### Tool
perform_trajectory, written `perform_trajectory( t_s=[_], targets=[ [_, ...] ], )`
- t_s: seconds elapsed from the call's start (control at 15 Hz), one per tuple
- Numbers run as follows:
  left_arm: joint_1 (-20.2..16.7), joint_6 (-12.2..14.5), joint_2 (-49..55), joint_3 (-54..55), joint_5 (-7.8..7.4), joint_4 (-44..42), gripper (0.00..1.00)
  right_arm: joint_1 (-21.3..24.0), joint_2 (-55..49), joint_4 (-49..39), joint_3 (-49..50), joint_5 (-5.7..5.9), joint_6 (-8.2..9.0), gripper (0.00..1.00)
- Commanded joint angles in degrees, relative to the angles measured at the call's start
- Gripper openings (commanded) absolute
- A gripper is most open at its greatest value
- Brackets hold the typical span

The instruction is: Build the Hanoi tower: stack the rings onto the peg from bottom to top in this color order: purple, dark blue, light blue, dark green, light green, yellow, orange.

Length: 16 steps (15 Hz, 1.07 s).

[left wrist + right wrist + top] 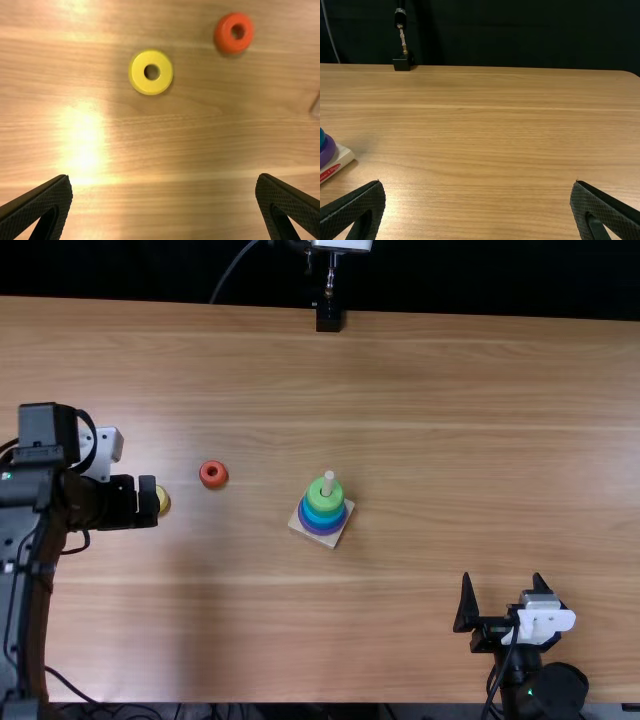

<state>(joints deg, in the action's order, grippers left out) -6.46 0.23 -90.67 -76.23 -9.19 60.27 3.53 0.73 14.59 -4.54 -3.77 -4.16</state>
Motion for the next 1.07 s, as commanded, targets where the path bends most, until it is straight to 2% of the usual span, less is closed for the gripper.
perform_trajectory(
  t_s=[0.0,0.07,0.2,0.27,0.47,1.0],
  targets=[
    [0.31,0.93,-3.37,-2.44,0.12,-0.47,1.00,0.78,-0.73,4.04,3.57,0.18,-0.06,1.00],
    [1.01,1.04,-6.18,-2.79,1.49,-0.79,1.00,0.78,-0.73,4.04,3.57,0.18,-0.16,1.00],
    [3.12,1.04,-9.96,-3.14,6.77,-3.21,1.00,0.78,-0.73,4.04,3.57,0.08,-0.16,1.00],
    [4.00,1.04,-11.81,-3.14,8.24,-5.53,1.00,0.78,-0.73,4.04,3.57,0.08,-0.16,1.00],
    [5.93,0.93,-16.29,-2.70,8.24,-10.91,1.00,0.78,-0.73,4.04,3.57,0.08,-0.06,1.00],
    [7.16,0.93,-22.71,-3.14,7.93,-14.92,1.00,0.78,-0.73,4.14,3.57,0.08,-0.06,1.00]
  ],
)
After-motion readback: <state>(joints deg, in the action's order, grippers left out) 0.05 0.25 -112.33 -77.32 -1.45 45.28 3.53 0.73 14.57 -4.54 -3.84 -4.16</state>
